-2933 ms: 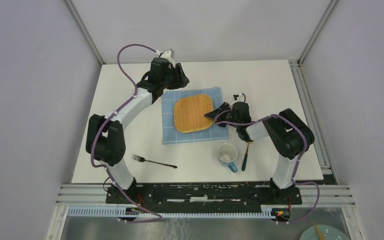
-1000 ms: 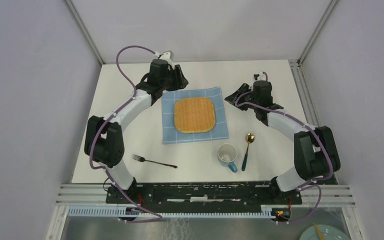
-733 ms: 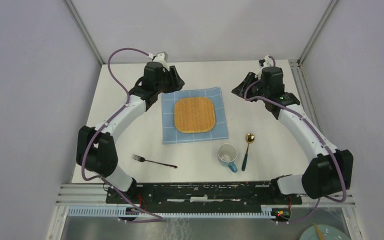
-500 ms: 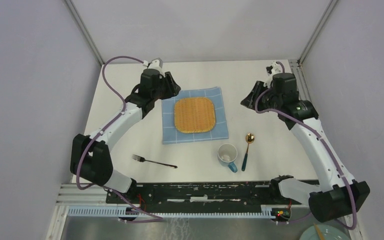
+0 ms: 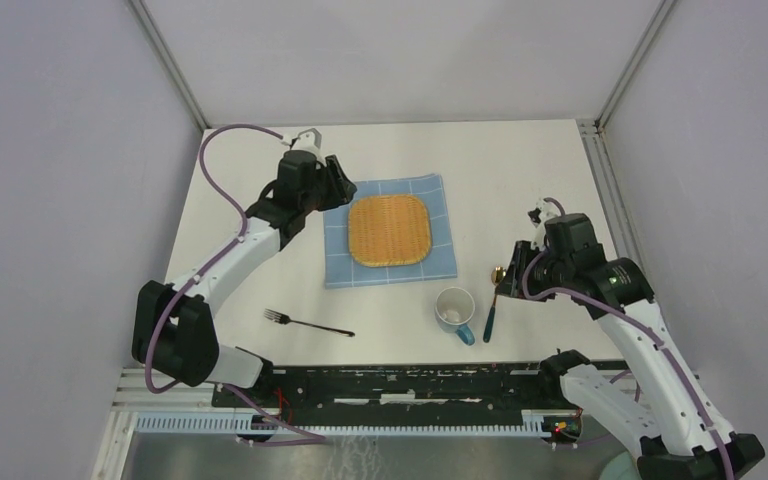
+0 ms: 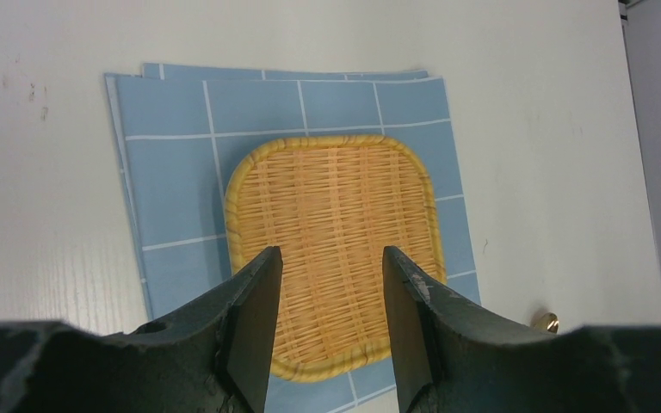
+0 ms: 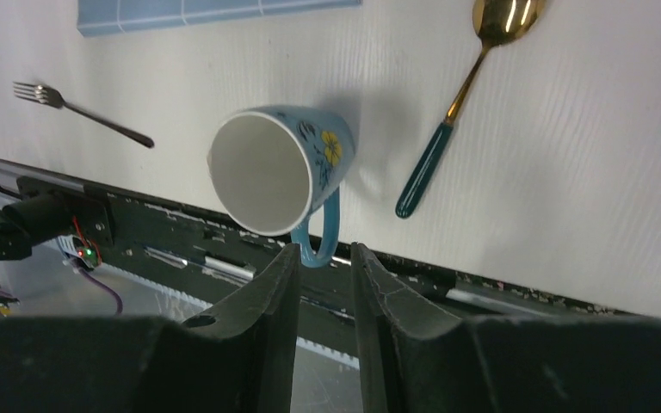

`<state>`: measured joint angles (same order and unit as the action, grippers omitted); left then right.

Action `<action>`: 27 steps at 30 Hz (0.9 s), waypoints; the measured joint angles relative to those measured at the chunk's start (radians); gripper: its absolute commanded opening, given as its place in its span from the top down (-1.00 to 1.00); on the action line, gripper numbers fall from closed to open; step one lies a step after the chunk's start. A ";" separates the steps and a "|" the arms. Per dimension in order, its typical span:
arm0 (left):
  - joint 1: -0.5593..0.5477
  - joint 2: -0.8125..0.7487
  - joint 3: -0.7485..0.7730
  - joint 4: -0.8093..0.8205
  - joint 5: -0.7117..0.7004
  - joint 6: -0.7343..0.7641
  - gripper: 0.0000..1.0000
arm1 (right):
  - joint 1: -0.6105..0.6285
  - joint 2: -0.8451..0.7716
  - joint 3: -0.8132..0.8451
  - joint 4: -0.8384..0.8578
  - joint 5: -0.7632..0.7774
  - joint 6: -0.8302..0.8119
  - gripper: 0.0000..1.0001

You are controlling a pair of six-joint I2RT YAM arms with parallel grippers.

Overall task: Set the dinner table for one person
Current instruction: Place the plate on the napkin, then pick up the cup at the center of the board.

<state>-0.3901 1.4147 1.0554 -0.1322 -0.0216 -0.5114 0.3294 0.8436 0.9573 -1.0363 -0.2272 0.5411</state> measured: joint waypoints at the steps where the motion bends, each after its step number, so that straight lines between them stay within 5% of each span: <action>1: -0.001 0.000 -0.002 0.000 0.000 0.000 -0.08 | 0.007 -0.015 -0.008 -0.017 0.002 0.000 0.34; 10: -0.012 0.000 -0.016 0.000 0.000 0.000 -0.08 | 0.061 -0.016 -0.026 -0.076 0.043 0.001 0.36; 27: -0.016 0.000 -0.016 0.000 -0.002 0.000 -0.09 | 0.198 0.306 0.074 0.032 0.166 0.002 0.35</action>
<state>-0.4065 1.4143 1.0397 -0.1326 -0.0235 -0.5114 0.5270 1.1492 1.0309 -1.0046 -0.0616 0.5430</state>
